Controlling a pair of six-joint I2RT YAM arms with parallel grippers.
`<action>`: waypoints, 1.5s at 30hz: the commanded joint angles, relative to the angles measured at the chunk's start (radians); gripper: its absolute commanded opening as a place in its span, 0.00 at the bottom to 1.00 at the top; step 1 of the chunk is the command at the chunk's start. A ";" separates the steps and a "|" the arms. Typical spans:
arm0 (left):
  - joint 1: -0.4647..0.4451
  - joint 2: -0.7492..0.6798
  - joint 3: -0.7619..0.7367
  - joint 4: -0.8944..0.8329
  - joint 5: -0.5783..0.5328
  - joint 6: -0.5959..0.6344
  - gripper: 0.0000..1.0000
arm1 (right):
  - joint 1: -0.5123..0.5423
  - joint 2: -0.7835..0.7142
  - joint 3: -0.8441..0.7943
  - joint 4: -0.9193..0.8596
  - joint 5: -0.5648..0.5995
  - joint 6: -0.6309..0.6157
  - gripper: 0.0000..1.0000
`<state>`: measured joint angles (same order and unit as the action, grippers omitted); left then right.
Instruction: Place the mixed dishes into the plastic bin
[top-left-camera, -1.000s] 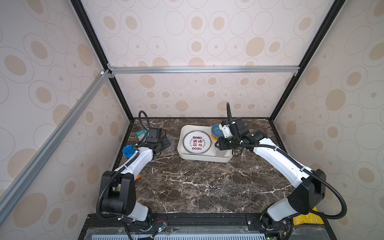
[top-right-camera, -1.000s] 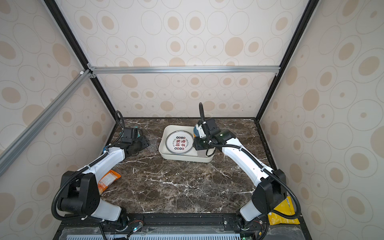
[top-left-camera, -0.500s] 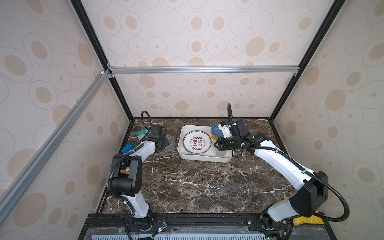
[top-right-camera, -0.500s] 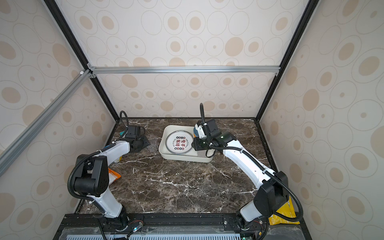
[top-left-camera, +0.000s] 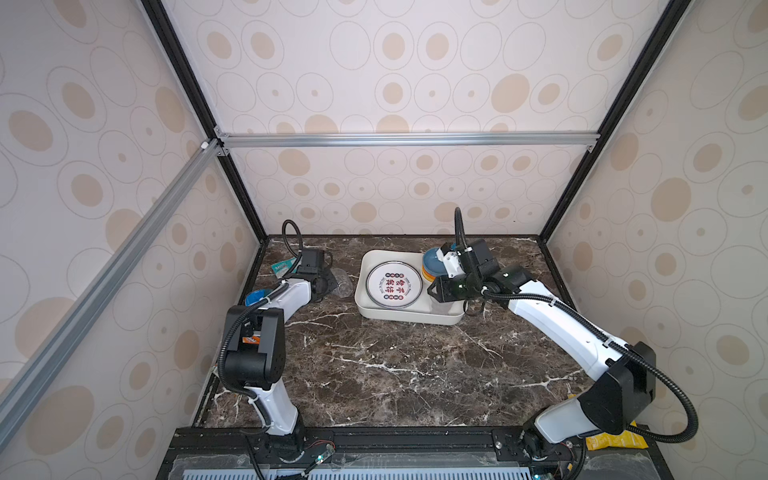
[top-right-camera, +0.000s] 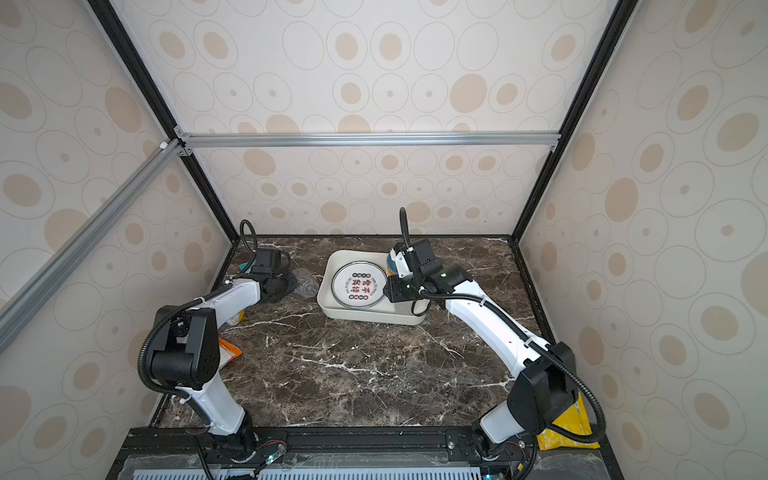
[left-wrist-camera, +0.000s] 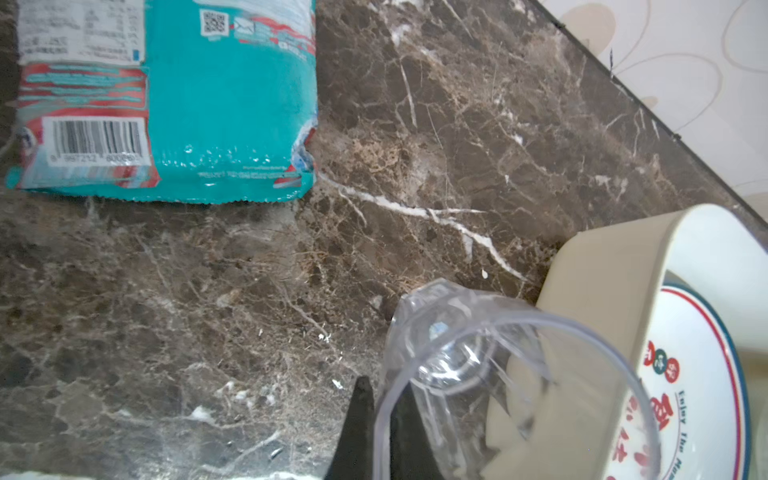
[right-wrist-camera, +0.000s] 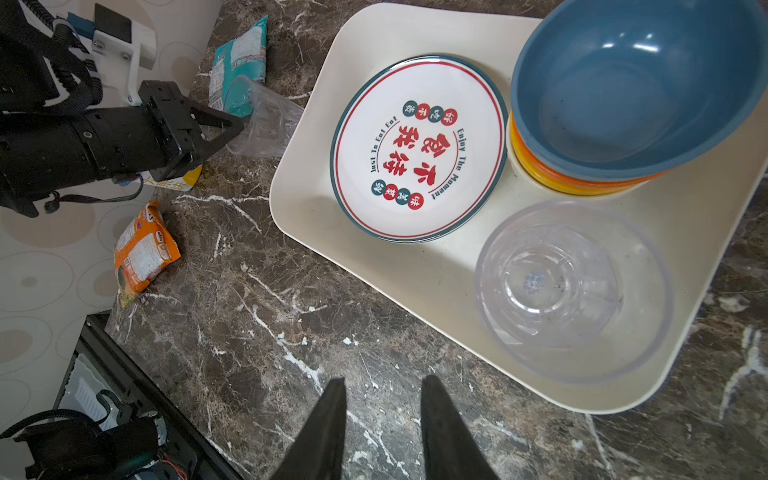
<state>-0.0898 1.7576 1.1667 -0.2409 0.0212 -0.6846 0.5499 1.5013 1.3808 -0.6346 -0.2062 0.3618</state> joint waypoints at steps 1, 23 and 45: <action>0.007 -0.036 0.041 -0.025 -0.014 0.025 0.00 | 0.007 -0.011 -0.001 0.009 0.001 0.006 0.33; -0.135 -0.269 0.155 -0.234 0.144 0.115 0.00 | 0.008 0.077 0.170 -0.120 0.022 0.007 0.43; -0.389 -0.176 0.293 -0.252 0.163 0.079 0.00 | 0.088 0.310 0.577 -0.294 0.062 0.040 0.46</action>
<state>-0.4656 1.5864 1.3968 -0.4995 0.1772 -0.5922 0.6239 1.7836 1.9129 -0.8783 -0.1558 0.3962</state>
